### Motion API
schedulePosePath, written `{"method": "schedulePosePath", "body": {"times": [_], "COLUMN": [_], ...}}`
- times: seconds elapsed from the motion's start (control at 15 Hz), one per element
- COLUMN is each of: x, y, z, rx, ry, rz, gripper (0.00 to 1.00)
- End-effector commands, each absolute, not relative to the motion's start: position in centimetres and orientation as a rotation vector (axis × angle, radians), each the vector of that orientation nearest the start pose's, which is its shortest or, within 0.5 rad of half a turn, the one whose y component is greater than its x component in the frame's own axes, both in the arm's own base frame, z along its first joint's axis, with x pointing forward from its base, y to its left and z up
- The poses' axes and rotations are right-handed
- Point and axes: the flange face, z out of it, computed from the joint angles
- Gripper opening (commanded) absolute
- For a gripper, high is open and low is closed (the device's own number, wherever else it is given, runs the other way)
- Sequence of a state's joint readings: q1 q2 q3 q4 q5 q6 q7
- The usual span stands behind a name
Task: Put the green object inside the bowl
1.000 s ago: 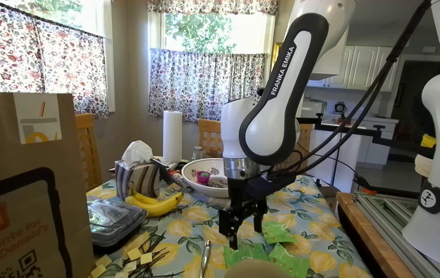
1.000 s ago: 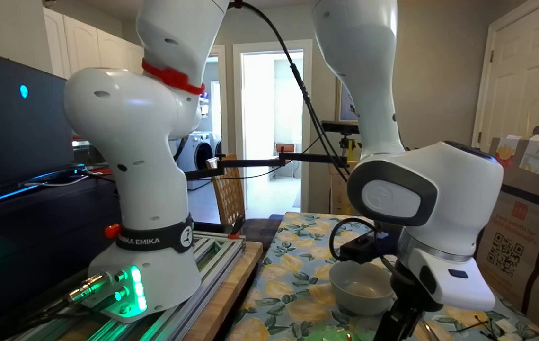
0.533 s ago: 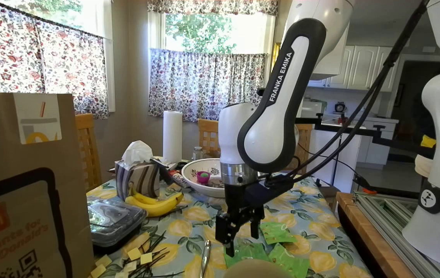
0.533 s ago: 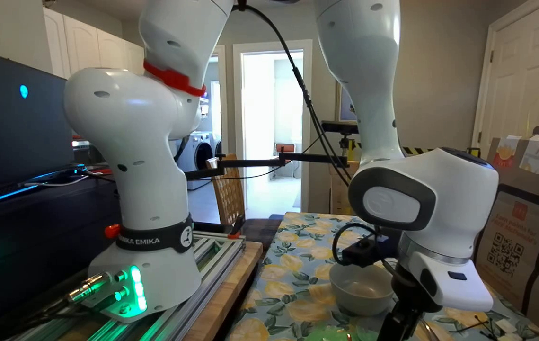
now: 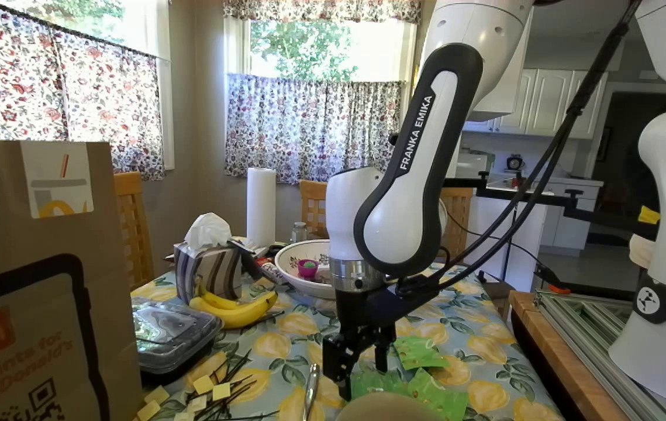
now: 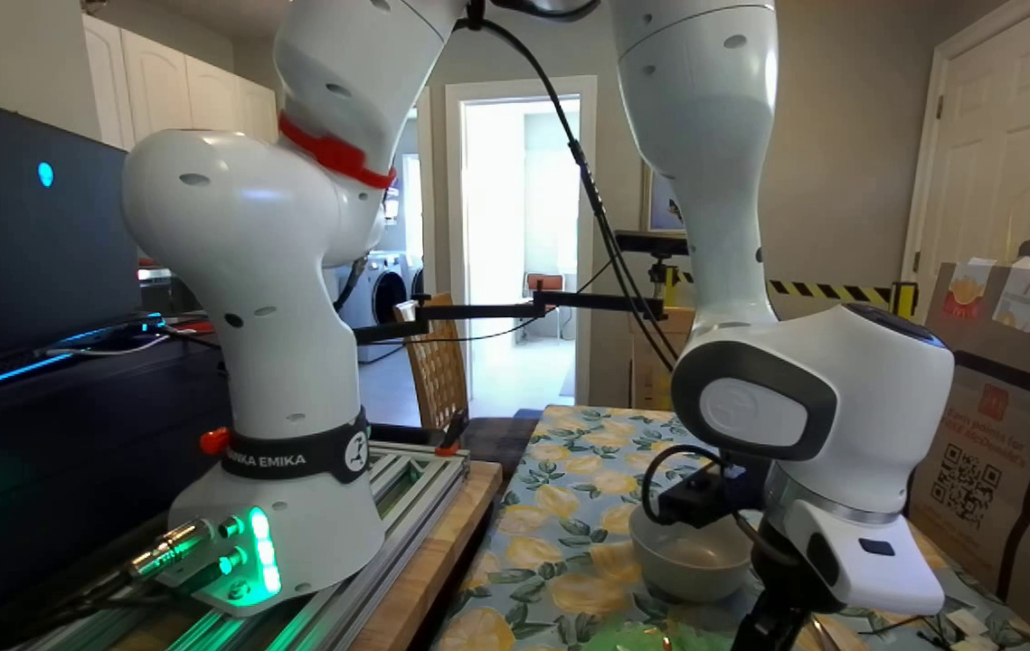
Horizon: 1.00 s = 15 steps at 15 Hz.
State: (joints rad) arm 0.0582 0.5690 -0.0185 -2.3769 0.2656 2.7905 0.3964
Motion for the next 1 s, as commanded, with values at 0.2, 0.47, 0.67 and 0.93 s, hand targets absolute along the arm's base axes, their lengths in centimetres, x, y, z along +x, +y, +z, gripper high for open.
{"method": "schedulePosePath", "body": {"times": [0.2,0.47,0.67,0.93], "x": [47.5,47.7,47.1,45.4], "y": [0.9,1.0,1.2,2.0], "z": [6.1,7.7,9.4,12.2], "rx": [-2.957,-2.947,-2.946,-2.966], "ry": [0.913,0.909,0.890,0.822], "rz": [0.276,0.237,0.227,0.254], "gripper": [0.53,0.25,0.03,0.06]}}
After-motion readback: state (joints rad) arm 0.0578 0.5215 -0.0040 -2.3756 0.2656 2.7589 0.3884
